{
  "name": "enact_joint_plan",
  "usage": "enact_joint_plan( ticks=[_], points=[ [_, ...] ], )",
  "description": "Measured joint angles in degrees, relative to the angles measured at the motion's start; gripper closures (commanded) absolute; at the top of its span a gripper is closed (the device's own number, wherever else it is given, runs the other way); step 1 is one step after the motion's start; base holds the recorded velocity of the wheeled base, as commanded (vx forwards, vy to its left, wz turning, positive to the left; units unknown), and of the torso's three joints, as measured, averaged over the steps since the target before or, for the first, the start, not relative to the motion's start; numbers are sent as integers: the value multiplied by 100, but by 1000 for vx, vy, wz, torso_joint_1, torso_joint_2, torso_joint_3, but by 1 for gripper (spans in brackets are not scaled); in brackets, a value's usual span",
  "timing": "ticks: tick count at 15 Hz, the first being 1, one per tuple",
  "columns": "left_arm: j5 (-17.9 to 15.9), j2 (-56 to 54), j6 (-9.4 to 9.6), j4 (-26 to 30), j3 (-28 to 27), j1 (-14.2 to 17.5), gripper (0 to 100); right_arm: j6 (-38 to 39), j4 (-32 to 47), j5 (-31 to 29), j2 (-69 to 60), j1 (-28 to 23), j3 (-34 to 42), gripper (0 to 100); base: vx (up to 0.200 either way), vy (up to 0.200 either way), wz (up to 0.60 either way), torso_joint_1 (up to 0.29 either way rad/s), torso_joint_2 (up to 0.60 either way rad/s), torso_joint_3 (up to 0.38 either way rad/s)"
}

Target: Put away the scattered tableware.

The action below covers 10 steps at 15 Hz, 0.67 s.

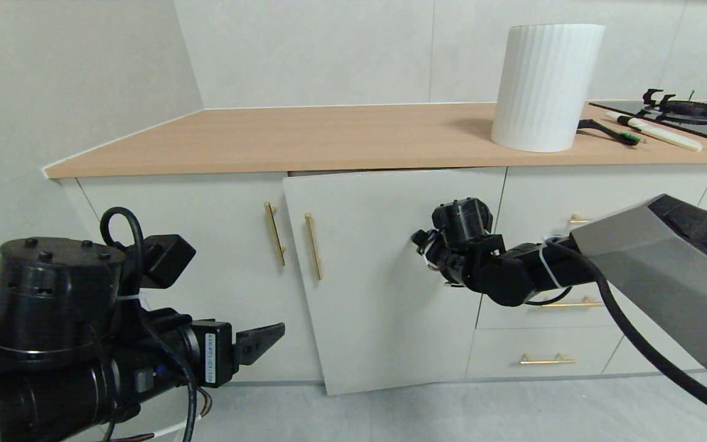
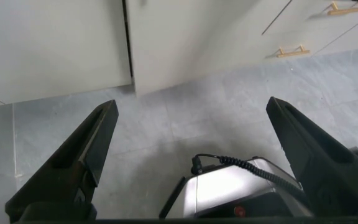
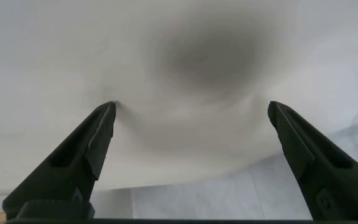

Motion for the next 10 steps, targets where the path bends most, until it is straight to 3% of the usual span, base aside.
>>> enact_joint_plan(
  ticks=[10],
  points=[
    [-1,41,0,2,0,0,0,-2,20,-396,434,-188,-514,0,0,0,0,0,0,0]
  ],
)
